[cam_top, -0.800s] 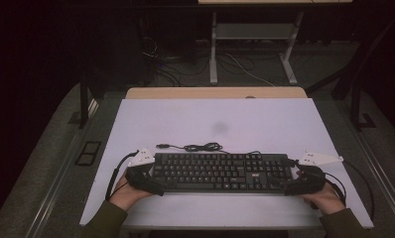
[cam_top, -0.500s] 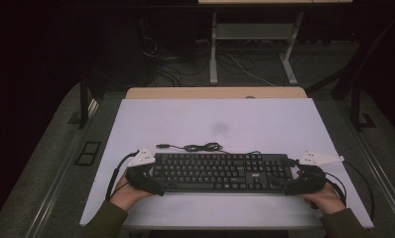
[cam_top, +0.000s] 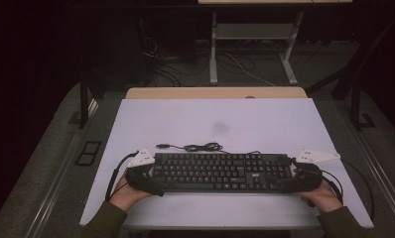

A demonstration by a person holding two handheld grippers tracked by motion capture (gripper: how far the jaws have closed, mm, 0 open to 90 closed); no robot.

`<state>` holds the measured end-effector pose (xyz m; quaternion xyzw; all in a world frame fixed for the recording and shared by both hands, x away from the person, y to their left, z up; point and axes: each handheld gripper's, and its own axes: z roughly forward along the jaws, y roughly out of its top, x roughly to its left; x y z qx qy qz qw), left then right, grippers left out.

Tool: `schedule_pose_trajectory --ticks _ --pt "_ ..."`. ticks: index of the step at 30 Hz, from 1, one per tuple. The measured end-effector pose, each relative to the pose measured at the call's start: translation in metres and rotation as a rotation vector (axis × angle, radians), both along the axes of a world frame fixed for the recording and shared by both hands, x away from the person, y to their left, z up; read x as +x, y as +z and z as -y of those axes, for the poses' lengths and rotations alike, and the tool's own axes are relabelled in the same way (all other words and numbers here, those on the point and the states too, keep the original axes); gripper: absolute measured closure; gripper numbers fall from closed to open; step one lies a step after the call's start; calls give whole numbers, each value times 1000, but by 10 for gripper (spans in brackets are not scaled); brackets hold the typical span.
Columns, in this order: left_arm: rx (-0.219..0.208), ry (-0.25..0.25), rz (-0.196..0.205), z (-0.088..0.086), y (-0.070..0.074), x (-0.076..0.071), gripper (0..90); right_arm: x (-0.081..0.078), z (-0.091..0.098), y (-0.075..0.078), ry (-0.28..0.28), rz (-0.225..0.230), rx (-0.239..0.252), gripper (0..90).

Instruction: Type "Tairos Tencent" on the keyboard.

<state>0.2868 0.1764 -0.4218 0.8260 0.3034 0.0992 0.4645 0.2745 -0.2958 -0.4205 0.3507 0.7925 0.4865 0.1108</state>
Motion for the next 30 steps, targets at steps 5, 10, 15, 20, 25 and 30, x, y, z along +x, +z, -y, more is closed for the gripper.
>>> schedule_pose_trajectory --ticks 5,10,15,20,25,30 --pt "0 0 0 0 0 0 0 2 -7 0 11 -12 2 113" --pt "3 -2 0 0 0 1 0 4 -12 1 20 -15 2 113" --pt "4 -4 -1 0 0 1 0 6 -15 2 29 -18 5 113" --pt "3 -3 -1 1 -1 1 0 8 -20 3 45 -22 7 113" --pt "2 -5 -3 1 -1 1 0 9 -24 4 46 -25 5 113" --pt "-2 -5 -6 2 -1 1 0 12 -26 6 45 -22 8 113"
